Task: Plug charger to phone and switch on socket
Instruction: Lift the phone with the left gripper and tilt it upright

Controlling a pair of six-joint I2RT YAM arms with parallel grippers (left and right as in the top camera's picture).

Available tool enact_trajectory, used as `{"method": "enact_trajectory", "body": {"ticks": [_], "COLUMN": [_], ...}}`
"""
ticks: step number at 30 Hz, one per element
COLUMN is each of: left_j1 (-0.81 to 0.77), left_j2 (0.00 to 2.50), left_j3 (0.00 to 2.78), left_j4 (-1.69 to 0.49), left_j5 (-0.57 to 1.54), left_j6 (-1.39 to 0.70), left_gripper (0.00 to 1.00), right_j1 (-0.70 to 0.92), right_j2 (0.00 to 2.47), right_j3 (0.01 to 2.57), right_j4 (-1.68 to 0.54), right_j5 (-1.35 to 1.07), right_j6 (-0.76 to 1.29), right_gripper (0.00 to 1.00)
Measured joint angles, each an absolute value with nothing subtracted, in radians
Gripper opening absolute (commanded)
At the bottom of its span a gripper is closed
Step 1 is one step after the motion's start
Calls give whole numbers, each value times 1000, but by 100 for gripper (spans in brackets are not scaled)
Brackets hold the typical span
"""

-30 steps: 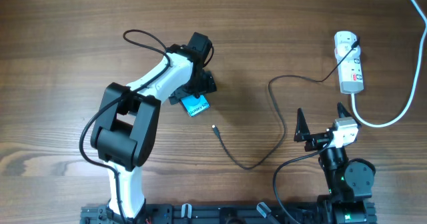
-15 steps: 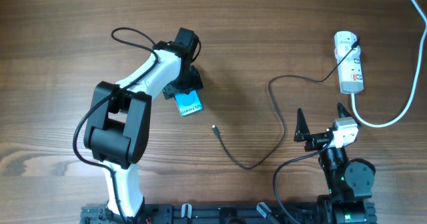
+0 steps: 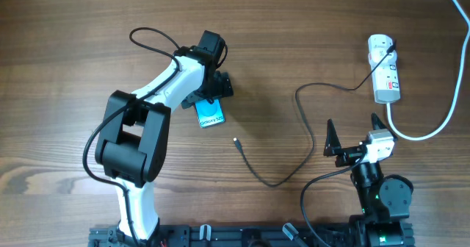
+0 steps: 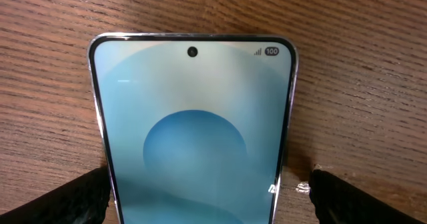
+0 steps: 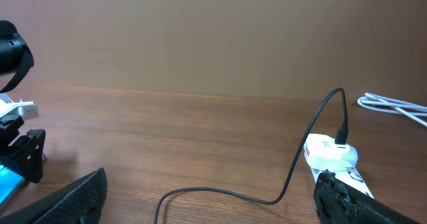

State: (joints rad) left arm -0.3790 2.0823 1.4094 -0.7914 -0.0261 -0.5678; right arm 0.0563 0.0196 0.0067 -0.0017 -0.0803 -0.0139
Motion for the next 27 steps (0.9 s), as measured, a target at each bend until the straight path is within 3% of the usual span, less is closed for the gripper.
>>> {"method": "enact_trajectory", "body": {"ticks": [1,3,7,8,9,18,19,20,21,22,27], "left_j1": [-379,-379,-377,-379,-382,-414,-414,-414,-414,-414,-424], "left_j2": [2082,2082,2083,2083,2085,2088,2088,2088,2088,2088,2085], "left_j3": [1409,1409,1410,1411,1413,1416,1416,1416,1416,1416,1415], "left_j4": [-793,-796,-799,-800,-804,-846,-846,-845,-842,-840,-830], "left_j5": [-31,-40,-46,-46,-44,-39,-39,-39,-40,-40,-30], "left_j6": [-575,-594,-612,-612,-612,-627,-628,-629,-631,-635,-641], "left_gripper": [82,80,89,98,100,100,100,88,84,98,100], "right_j1": [56,56,56,56,56,56,56,56,56,56,56], "right_j2": [20,20,20,20,20,20,20,20,20,20,20], "right_j3": [7,7,7,7,7,7,7,7,7,7,7], "right_j4": [-2,-2,-2,-2,-2,-2,-2,-2,-2,-2,-1], "right_j5": [-80,-80,-80,-80,-80,-80,-80,-80,-80,-80,-80], "right_j6": [-14,-14,-14,-14,-14,-14,-14,-14,-14,-14,-14], "right_gripper": [100,100,100,100,100,100,100,100,100,100,100]}}
